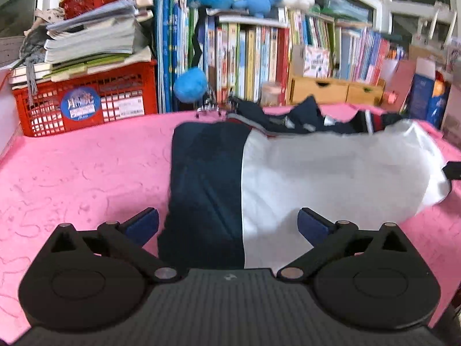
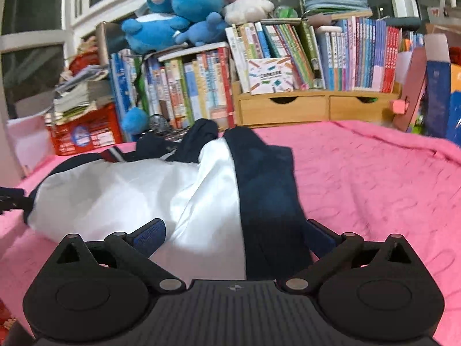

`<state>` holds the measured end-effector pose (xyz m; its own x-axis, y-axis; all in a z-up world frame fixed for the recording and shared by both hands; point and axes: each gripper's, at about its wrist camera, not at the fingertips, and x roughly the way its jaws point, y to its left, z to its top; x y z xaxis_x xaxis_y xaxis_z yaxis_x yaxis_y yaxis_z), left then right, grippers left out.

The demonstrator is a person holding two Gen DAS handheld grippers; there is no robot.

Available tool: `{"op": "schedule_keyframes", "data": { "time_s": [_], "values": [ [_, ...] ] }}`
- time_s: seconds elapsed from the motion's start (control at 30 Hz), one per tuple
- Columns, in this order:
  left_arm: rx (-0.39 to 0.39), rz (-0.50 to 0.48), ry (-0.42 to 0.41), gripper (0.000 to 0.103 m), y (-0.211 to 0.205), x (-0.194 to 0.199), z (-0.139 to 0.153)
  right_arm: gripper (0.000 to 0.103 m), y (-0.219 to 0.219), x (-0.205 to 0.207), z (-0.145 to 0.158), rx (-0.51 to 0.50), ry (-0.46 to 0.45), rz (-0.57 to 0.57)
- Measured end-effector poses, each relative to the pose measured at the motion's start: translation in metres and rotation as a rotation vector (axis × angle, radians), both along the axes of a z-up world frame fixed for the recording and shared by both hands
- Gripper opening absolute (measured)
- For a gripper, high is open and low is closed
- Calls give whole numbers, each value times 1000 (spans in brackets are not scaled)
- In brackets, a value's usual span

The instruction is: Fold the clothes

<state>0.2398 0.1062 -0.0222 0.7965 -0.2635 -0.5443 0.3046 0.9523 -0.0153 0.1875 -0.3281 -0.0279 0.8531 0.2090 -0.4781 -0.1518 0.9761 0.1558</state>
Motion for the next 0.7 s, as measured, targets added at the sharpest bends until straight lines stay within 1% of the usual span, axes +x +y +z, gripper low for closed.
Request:
{"op": "schedule_keyframes", "data": {
  "time_s": [0.03,0.07,0.1,0.13,0.17,0.2,0.23,0.27,0.3,0.33,0.37,0.43,0.47,0.5,0.53,0.57,0.6,0.63,0.67,0.7],
  "values": [
    [10,6,11,97,-4,3,-4,102,0,1,-2,11,5,0],
    [20,12,22,75,-7,7,-9,101,0,2,-5,22,11,0],
    [13,28,27,55,-8,7,-11,100,-3,2,-7,44,10,1],
    [6,45,30,48,-8,6,-13,95,-6,3,-9,67,10,2],
    [-2,61,34,40,-9,6,-16,81,-9,5,-11,104,20,6],
    [-15,79,34,34,-7,6,-15,63,-13,6,-13,142,30,10],
    [-30,92,35,31,-6,6,-15,56,-16,8,-16,178,46,14],
    [-45,105,37,25,-4,6,-15,44,-19,11,-20,228,73,17],
    [-57,117,41,22,-3,6,-14,29,-17,14,-21,233,91,14],
    [-65,132,39,18,-2,6,-12,26,-15,17,-22,239,110,11],
    [-72,147,37,14,-1,5,-9,25,-14,20,-23,244,126,7],
    [-87,166,29,14,3,2,-2,27,-21,12,-14,259,79,-17],
    [-96,170,26,17,8,-3,2,41,-24,8,-10,264,56,-29],
    [-94,177,26,22,12,-6,5,73,-17,2,-9,232,38,-21],
    [-82,194,26,26,14,-11,8,87,-9,-3,-8,200,20,-12],
    [-69,211,25,37,16,-17,10,93,-1,-8,-6,168,2,-4],
    [-54,220,4,42,14,-25,13,92,7,-14,-5,136,-17,5],
    [-41,202,-36,45,9,-34,17,91,15,-19,-4,104,-35,13],
    [-31,168,-105,50,-2,-47,21,89,22,-24,-2,73,-53,21],
    [-21,140,-155,64,-13,-57,25,87,30,-30,-1,41,-71,30]
  ]
}}
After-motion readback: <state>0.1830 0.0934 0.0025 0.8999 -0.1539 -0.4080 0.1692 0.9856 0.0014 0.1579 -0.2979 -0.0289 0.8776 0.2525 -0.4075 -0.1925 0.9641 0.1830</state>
